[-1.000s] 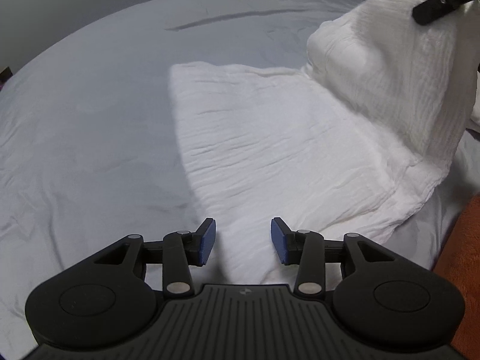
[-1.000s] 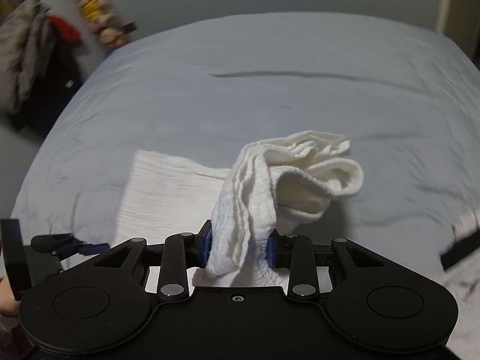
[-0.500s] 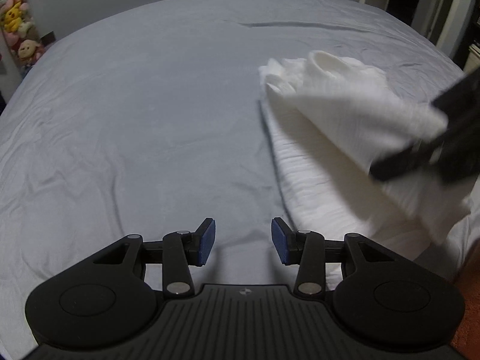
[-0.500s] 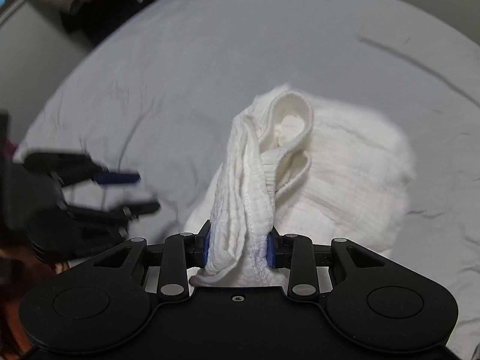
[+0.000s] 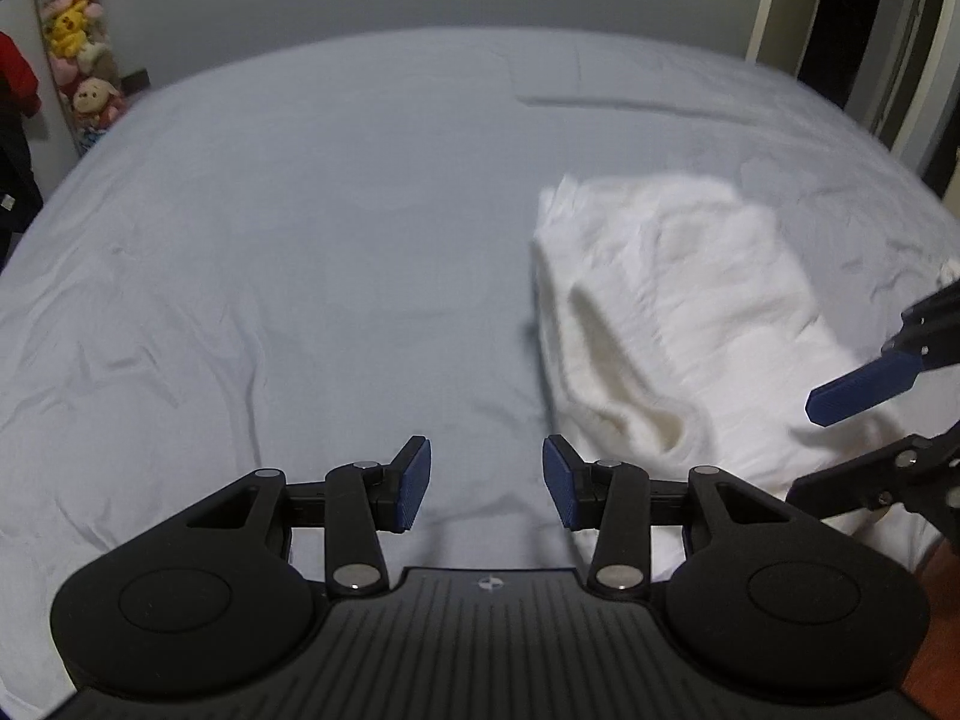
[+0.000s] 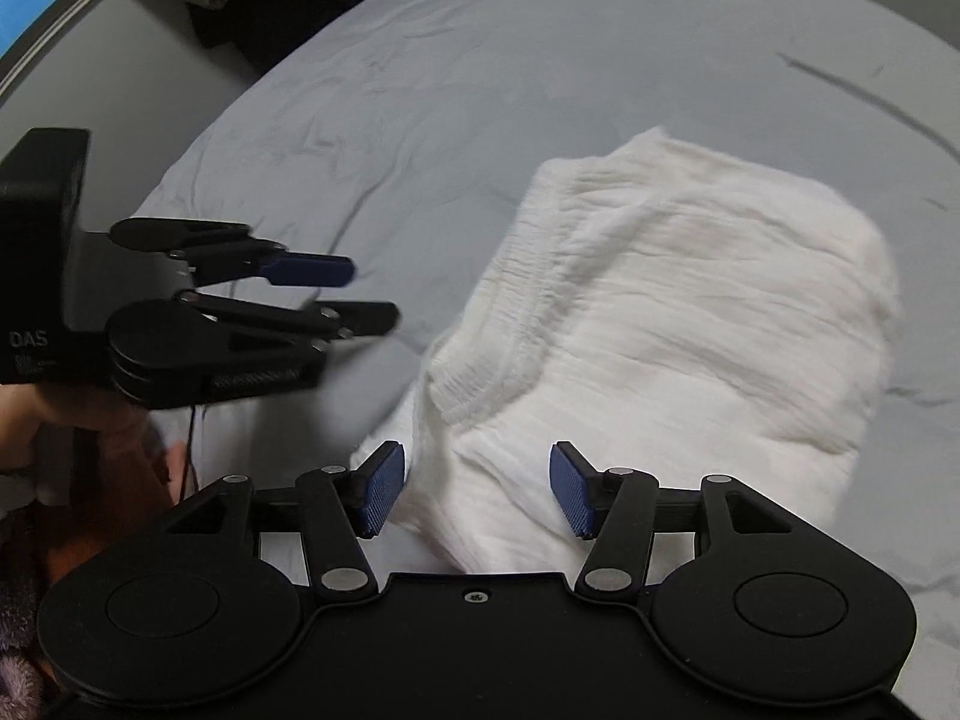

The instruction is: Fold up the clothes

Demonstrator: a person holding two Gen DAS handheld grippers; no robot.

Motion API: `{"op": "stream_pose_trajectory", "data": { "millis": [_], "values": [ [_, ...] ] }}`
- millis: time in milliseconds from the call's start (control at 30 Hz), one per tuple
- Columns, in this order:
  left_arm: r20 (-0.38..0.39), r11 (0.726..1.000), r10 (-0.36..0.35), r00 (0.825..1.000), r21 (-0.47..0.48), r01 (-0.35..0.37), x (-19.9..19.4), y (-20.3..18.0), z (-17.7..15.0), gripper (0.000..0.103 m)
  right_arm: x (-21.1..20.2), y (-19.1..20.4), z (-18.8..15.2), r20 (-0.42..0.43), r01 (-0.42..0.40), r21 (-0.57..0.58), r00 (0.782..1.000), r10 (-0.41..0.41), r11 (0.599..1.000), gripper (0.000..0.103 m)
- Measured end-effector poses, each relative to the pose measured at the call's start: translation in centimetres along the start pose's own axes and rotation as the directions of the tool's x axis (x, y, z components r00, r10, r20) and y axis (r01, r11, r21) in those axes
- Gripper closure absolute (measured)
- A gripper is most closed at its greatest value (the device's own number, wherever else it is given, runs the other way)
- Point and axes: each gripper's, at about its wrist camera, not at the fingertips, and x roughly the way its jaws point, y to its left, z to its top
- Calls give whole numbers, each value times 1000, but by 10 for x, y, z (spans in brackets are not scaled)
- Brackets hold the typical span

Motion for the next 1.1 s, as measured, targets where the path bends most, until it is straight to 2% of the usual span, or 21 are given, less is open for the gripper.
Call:
{"op": "stream_pose_trajectory", "data": {
  "millis": [167, 367, 533, 767, 933, 1100],
  "values": [
    [49, 999, -33, 998, 32, 31, -11, -32, 3, 63, -10, -16, -18, 80, 80, 41, 993, -83, 996, 51],
    [7, 995, -60, 998, 85, 59, 13, -63, 1, 63, -6, -34, -25, 94, 170, 159, 978, -187, 972, 52],
    [-32, 994, -35, 999, 106, 38, 31, -68, -6, 63, 13, -39, -34, 70, 248, 231, 960, -270, 941, 52],
    [-59, 996, -69, 996, 47, 72, 48, -54, -13, 60, 36, -51, -35, -24, 265, 203, 964, -266, 943, 52],
    [-53, 996, -79, 995, 36, 81, 51, -47, -16, 56, 37, -62, -31, -49, 230, 225, 973, -225, 947, 52],
    [-42, 996, -88, 995, 10, 88, 50, -44, -20, 56, 11, -66, -12, 17, 240, 238, 968, -252, 941, 52]
  ]
}}
